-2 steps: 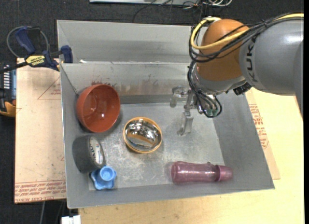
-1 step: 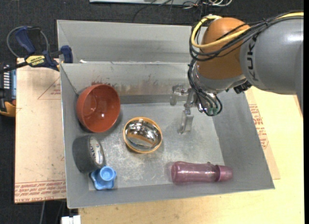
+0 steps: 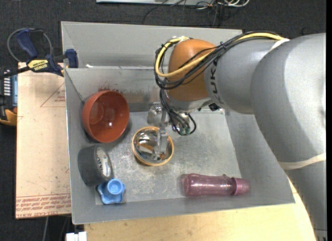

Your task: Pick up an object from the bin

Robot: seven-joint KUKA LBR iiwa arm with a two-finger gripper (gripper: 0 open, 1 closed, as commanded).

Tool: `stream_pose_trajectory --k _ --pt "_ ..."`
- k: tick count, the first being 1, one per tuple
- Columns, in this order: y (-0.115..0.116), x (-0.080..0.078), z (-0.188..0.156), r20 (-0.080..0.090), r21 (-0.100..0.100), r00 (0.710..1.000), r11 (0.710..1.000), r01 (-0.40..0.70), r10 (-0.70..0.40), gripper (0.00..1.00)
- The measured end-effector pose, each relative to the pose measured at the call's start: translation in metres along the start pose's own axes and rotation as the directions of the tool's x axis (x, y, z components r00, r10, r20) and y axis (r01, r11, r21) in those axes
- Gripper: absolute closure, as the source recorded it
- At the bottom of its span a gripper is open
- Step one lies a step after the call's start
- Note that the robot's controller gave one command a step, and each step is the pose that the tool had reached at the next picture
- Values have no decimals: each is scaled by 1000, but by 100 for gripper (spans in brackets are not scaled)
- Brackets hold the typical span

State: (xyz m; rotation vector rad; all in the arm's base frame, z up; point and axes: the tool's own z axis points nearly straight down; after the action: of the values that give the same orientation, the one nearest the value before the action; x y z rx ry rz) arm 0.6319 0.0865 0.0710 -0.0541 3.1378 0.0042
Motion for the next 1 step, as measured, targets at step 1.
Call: stream_pose_trajectory --k 1 --pt "20 14 -66 13 6 991 991 132 -132 0"
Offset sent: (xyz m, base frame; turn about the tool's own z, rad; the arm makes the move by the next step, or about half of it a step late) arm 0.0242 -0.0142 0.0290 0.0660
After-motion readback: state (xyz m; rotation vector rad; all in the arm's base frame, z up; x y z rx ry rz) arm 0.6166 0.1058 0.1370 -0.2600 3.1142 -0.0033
